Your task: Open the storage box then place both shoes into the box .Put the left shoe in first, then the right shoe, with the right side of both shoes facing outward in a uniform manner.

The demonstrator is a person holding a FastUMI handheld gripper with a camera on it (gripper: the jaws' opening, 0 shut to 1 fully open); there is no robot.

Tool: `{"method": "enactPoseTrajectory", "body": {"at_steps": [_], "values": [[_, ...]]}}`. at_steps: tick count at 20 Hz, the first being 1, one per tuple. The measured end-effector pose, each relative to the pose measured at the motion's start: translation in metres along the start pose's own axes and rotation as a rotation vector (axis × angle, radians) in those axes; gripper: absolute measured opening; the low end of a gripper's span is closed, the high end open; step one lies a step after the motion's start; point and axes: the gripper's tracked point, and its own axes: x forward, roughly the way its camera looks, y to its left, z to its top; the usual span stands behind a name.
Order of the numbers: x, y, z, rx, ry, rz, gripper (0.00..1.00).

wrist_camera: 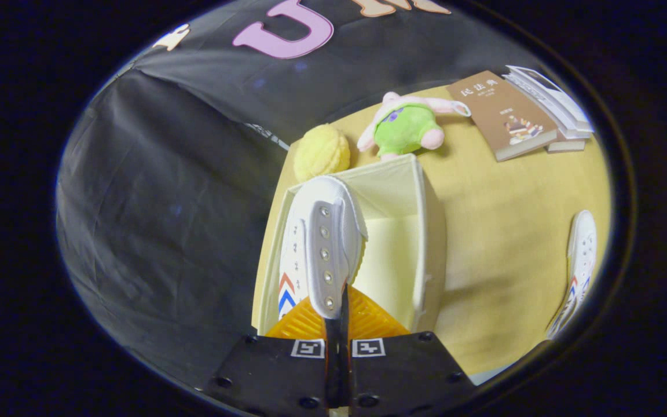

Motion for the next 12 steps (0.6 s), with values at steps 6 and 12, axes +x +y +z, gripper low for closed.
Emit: {"method": "enactPoseTrajectory", "body": {"at_steps": [6, 12], "values": [[0.036, -0.002, -0.015, 0.004, 0.033, -0.107, 0.04], [0.069, -0.005, -0.03, -0.038, 0.051, -0.201, 0.04]]}}
